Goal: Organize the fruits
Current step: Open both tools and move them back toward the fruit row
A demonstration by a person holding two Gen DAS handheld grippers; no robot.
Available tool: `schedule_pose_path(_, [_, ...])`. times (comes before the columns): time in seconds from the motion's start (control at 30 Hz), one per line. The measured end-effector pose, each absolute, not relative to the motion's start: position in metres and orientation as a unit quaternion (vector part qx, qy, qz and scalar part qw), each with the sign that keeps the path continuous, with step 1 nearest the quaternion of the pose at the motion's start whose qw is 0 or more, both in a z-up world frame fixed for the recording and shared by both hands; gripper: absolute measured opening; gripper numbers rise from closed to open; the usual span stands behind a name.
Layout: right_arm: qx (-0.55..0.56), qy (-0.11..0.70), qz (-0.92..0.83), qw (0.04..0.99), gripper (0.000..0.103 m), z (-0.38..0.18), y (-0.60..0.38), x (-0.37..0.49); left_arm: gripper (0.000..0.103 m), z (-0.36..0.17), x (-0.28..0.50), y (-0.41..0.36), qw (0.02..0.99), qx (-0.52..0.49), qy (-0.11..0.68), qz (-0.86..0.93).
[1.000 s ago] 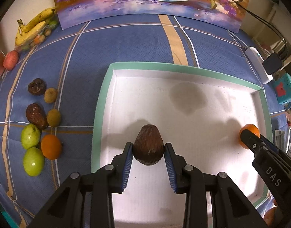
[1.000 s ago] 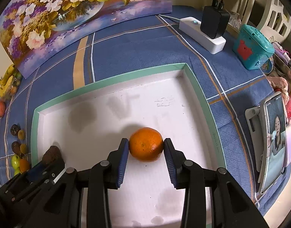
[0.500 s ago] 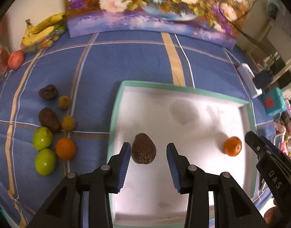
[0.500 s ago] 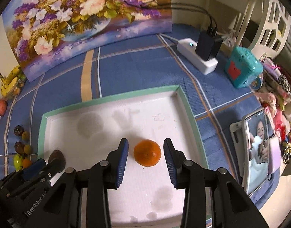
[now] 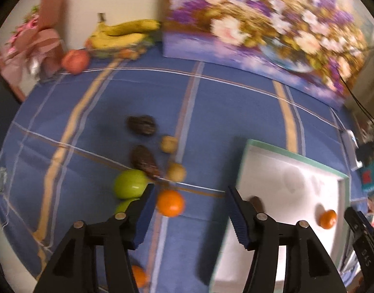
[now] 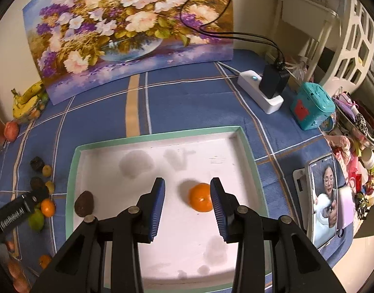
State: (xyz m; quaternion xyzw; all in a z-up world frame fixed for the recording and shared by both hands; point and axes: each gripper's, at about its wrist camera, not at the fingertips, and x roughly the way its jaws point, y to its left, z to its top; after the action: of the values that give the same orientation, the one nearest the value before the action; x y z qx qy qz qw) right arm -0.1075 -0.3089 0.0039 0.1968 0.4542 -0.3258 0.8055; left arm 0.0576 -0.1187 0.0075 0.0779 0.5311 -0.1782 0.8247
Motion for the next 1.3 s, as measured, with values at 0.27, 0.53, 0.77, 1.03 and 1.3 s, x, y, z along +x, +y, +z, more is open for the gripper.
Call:
schedule_pose_path(0.27, [0.195, 0.436, -0.301, 0.826, 0.039, 0.01, -0.288, -0.094, 0.082, 0.018, 0.073, -0.081, 0.845, 0.069, 0.512, -0.138])
schedule_pose_path(0.53, [0.184, 0.431, -0.287, 0.835, 0.072, 0.007, -0.271, -0.078, 0.102, 0.022, 0.083, -0.061, 0.855, 0.066, 0.501, -0.113])
schedule_pose_path(0.77, [0.176, 0.426, -0.277, 0.843, 0.085, 0.001, -0.255, -0.063, 0.103, 0.021, 0.09, -0.046, 0.858, 0.067, 0.5, -0.099])
schedule_pose_path(1.03, [0.168, 0.436, -0.266, 0.843, 0.086, -0.012, -0.234, -0.045, 0.103, 0.019, 0.101, -0.027, 0.859, 0.063, 0.5, -0.087])
schedule_pose_path(1.3, [0.19, 0.433, -0.231, 0.85, 0.086, -0.02, -0.214, -0.027, 0.103, 0.023, 0.112, -0.001, 0.869, 0.055, 0.487, -0.067])
